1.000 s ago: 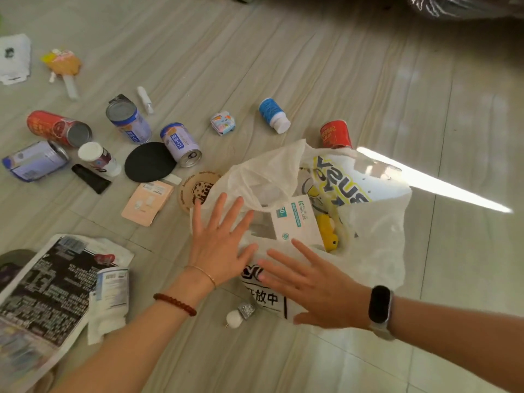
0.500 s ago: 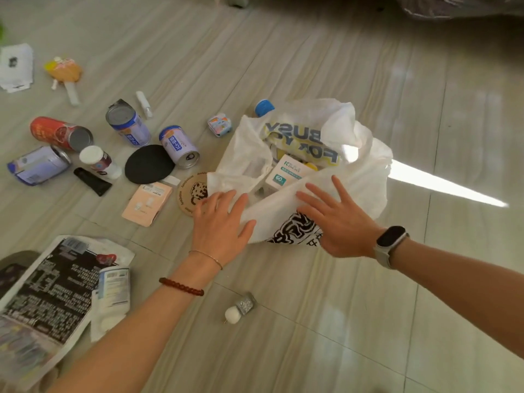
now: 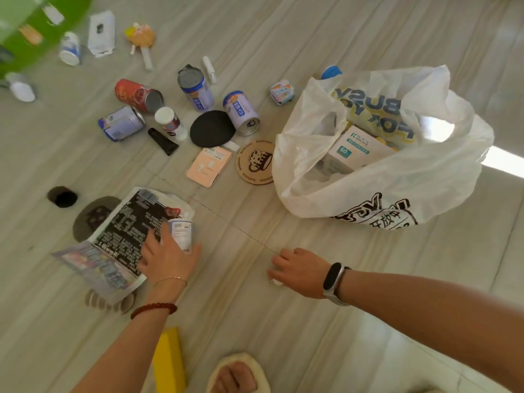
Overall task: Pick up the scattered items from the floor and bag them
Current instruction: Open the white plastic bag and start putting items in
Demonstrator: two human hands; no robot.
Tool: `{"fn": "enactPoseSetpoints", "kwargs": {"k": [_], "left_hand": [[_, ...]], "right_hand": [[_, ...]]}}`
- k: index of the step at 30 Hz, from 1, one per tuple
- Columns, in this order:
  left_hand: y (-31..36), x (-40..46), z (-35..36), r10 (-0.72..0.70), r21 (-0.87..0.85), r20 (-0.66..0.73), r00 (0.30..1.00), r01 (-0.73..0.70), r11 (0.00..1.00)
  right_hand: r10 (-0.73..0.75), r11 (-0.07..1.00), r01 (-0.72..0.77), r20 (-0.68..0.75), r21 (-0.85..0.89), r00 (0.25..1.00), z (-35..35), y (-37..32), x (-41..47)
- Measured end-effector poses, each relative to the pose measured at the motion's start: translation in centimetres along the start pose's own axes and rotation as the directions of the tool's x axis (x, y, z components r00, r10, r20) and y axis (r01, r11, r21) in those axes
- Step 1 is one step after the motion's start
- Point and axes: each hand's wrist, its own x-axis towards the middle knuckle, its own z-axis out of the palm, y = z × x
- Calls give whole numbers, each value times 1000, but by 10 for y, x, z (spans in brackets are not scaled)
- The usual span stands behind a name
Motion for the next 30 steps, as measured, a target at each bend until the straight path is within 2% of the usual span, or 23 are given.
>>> {"fn": "enactPoseSetpoints", "kwargs": {"k": [2,4,7,9,11,13,14,16,18,19,21,23,25,26,28,30], "left_hand": [[-8,4,4,8,-22,35,999,-8,1000],[-11,9,7,40,-72,13,999,-39,997],[-10,13,12,150,-64,-60,987,-153,986],[-3,8,11,230,-56,-129,964,-239,969],[18,-1,-3,284,-204,-198,938,-323,924],[51,-10,-24,335,-406,-210,918,-394,825],[69,-15,-33,376,-485,-232,897,-442,755],[108,-26,-53,439,-629,-292,849,-517,581],[145,-37,-68,505,-725,-301,809,-538,431],[162,-41,-72,549,-734,-292,783,-551,397],[194,-47,-74,638,-674,-278,718,-619,403],[220,-48,-71,710,-540,-246,660,-702,465],[240,-47,-67,769,-411,-156,620,-749,521],[247,-47,-65,795,-334,-115,595,-777,534],[254,-47,-60,832,-179,-72,550,-828,531],[253,-48,-54,854,-55,-64,517,-856,514]], "right_hand": [[13,994,-15,12,113,1000,-6,-4,1],[84,960,-90,33,264,996,-15,-2,-4],[216,871,-121,-149,476,965,-46,9,-24],[304,850,-107,-315,516,899,-68,22,-43],[422,836,-145,-451,529,787,-89,41,-60],[579,777,-218,-534,591,616,-109,63,-72],[668,711,-238,-531,662,521,-118,74,-76],[826,526,-234,-425,818,370,-131,99,-80],[896,405,-255,-327,878,299,-135,122,-78],[910,383,-284,-306,879,281,-134,132,-77],[937,331,-355,-261,875,231,-128,150,-76],[967,253,-447,-205,858,154,-121,165,-78],[971,240,-534,-213,811,112,-116,175,-84],[960,273,-596,-252,755,121,-113,178,-87],[912,380,-742,-357,552,202,-104,182,-92],[888,427,-799,-366,425,279,-94,186,-95]]}}
